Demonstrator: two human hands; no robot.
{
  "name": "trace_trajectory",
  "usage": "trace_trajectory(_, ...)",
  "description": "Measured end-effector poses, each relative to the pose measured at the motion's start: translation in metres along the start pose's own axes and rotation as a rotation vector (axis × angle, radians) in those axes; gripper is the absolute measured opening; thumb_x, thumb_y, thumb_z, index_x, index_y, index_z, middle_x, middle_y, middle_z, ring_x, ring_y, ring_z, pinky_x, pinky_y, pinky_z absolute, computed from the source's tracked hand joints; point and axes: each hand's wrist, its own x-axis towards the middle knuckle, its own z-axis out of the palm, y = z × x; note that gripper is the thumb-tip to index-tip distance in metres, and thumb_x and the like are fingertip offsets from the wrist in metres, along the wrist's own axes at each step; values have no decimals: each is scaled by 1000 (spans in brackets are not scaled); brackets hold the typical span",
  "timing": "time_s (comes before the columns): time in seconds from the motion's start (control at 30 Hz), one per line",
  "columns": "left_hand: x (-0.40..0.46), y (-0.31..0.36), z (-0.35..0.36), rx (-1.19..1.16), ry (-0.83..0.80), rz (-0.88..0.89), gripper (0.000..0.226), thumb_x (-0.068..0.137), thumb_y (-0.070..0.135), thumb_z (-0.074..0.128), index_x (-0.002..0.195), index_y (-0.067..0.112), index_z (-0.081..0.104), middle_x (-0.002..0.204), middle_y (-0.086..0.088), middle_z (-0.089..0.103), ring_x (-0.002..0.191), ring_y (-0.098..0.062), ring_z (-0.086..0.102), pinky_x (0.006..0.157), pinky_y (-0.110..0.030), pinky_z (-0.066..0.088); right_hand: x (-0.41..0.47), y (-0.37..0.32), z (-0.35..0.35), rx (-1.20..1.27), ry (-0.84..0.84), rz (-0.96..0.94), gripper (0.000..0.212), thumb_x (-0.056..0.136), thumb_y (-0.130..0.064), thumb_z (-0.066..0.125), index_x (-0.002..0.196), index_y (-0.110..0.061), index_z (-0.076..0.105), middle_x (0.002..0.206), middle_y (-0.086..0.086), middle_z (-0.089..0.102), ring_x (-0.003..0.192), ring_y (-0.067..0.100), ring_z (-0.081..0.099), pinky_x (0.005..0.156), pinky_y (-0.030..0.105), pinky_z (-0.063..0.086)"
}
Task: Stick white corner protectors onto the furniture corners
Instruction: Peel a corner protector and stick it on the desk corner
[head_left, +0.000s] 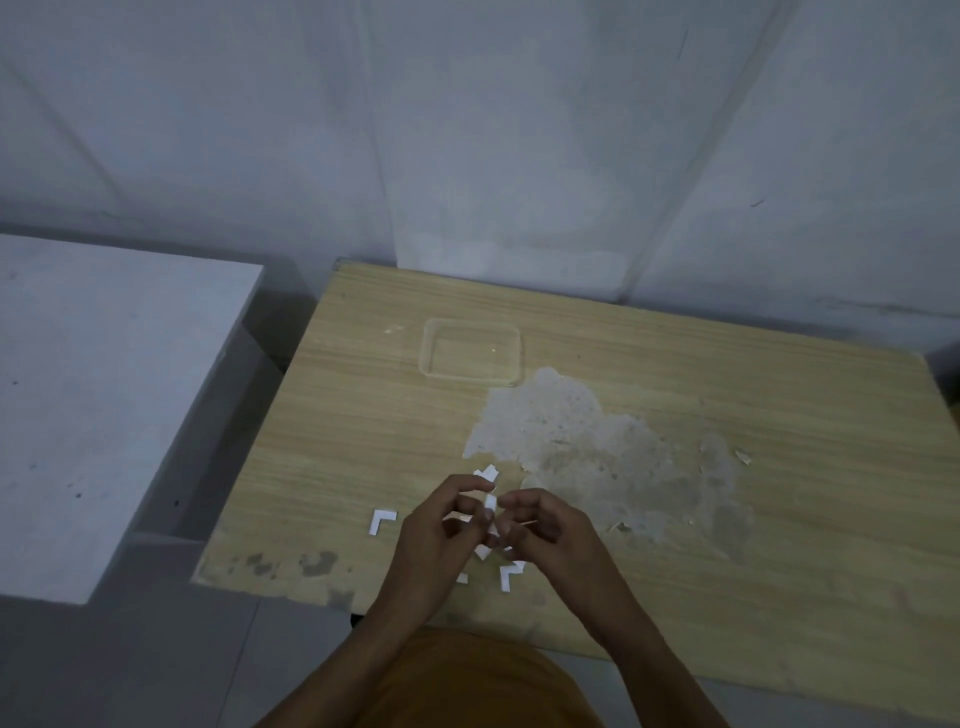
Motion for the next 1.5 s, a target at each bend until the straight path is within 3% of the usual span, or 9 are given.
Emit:
trace_trajectory(0.13, -3, 14, 3, 28, -5, 66, 30, 91, 11, 61, 104, 38, 63, 85, 8, 70, 74, -11, 71, 68, -24, 56, -6, -11, -1, -22, 42, -21, 14, 89, -9, 66, 98, -19, 68, 87, 2, 74, 79, 16, 71, 68, 20, 54)
trace_trajectory(0.27, -4, 23, 5, 216, 44, 248, 30, 89, 9, 65, 109, 31, 65, 100, 19, 66, 88, -2, 65, 76, -15, 51, -10, -20, -3, -72, 88, -37, 13, 88, -5, 65, 96, -14, 69, 82, 0, 74, 76, 12, 71, 67, 18, 54)
trace_trajectory(0.43, -3, 28, 5, 419, 123, 440, 29, 83, 8, 71, 109, 20, 69, 105, 11, 63, 82, 4, 62, 74, -9, 48, -12, -28, -8, -77, 121, -35, 10, 86, -5, 67, 91, -13, 71, 81, -1, 75, 74, 12, 71, 66, 16, 53)
trace_trajectory(0.53, -4, 28, 7, 436, 152, 450, 29, 82, 9, 72, 109, 19, 70, 105, 10, 64, 83, 5, 62, 76, -8, 47, -13, -29, -8, -57, 125, -43, 9, 86, -5, 67, 88, -12, 72, 80, 2, 75, 74, 15, 71, 68, 19, 55)
trace_trajectory(0.8, 0, 38, 0, 461, 55, 427, 29, 79, 11, 76, 106, 16, 72, 100, 5, 68, 77, -2, 65, 72, -23, 54, -16, -30, -10, -158, 158, -85, 12, 87, -7, 67, 85, -19, 72, 81, -3, 74, 76, 11, 71, 74, 27, 58)
trace_trajectory(0.97, 3, 47, 1, 420, 65, 448, 29, 73, 1, 78, 101, 9, 74, 94, 0, 70, 78, -3, 65, 73, -11, 50, -18, -34, -8, -98, 166, -97, 12, 87, -10, 67, 86, -21, 71, 82, -4, 75, 78, 9, 71, 72, 21, 56)
trace_trajectory(1.13, 1, 49, 2, 411, 87, 439, 31, 74, -2, 76, 103, 8, 74, 95, -1, 70, 84, -3, 63, 77, -10, 49, -20, -37, -7, 12, 137, -48, 13, 85, -8, 70, 93, -18, 72, 89, -4, 76, 86, 8, 71, 71, 14, 52)
trace_trajectory(1.5, 0, 51, 3, 558, 6, 518, 30, 75, -1, 76, 104, 5, 73, 99, -5, 68, 93, -3, 59, 81, -3, 44, -20, -44, -14, -80, 118, -117, 16, 88, -4, 65, 98, -17, 63, 89, -4, 76, 87, 6, 71, 73, 13, 52)
